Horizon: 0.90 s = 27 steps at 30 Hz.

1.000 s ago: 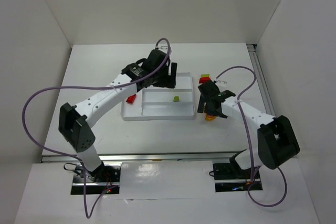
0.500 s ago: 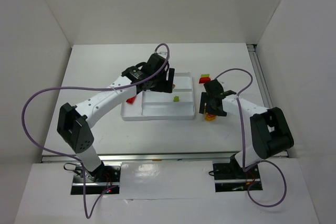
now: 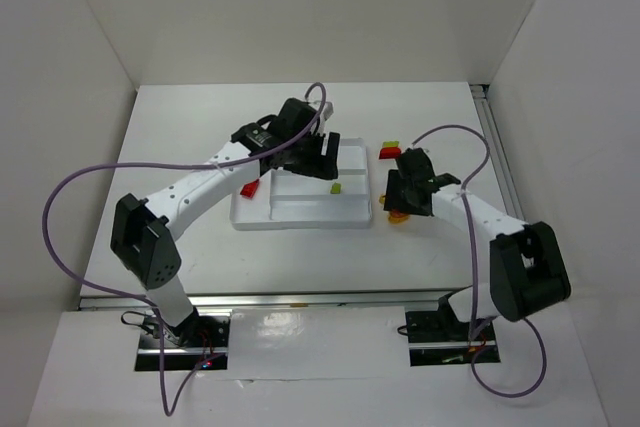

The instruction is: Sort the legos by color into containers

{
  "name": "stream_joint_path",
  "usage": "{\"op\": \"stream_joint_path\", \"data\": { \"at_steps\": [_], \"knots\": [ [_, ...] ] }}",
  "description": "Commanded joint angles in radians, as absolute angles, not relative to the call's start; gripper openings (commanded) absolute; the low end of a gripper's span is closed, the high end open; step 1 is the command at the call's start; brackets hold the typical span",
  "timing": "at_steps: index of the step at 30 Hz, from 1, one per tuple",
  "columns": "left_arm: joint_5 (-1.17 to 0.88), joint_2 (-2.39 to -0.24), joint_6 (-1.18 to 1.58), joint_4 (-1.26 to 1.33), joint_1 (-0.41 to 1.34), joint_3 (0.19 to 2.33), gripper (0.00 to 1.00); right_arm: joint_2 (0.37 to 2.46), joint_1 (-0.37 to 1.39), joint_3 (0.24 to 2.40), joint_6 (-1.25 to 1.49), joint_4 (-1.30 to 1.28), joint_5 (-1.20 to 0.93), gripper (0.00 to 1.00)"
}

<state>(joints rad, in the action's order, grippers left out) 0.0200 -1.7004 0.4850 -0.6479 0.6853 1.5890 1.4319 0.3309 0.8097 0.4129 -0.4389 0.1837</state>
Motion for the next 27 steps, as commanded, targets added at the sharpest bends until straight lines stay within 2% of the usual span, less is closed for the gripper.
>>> {"op": "stream_joint_path", "data": {
  "at_steps": [1,6,11,16,19,24,27],
  "knots": [
    [-0.188,-1.709,0.437,-0.559,0.644,1.644,0.82,1.301,0.325,0.847,0.403,-0.497,0.21,0.61],
    [-0.592,-1.857,0.393,-0.537,0.574,1.79,0.82,1.129,0.325,0.934,0.342,-0.598,0.098,0.61],
    [-0.906,-1.927,0.43,-0.359,0.541,1.79,0.88,1.04,0.325,0.983,0.284,-0.659,0.043,0.61],
    [-1.026,-1.973,0.474,-0.249,0.551,1.79,0.94,1.029,0.325,1.003,0.249,-0.695,0.008,0.61],
    [-1.06,-2.034,0.486,-0.267,0.575,1.862,0.97,1.029,0.325,1.003,0.249,-0.684,-0.014,0.61],
    [-1.026,-2.078,0.486,-0.299,0.612,1.925,1.0,1.029,0.325,1.012,0.229,-0.684,-0.041,0.61],
    [-0.956,-2.149,0.439,-0.417,0.638,2.029,1.0,1.038,0.325,1.031,0.229,-0.684,-0.041,0.61]
  ]
}}
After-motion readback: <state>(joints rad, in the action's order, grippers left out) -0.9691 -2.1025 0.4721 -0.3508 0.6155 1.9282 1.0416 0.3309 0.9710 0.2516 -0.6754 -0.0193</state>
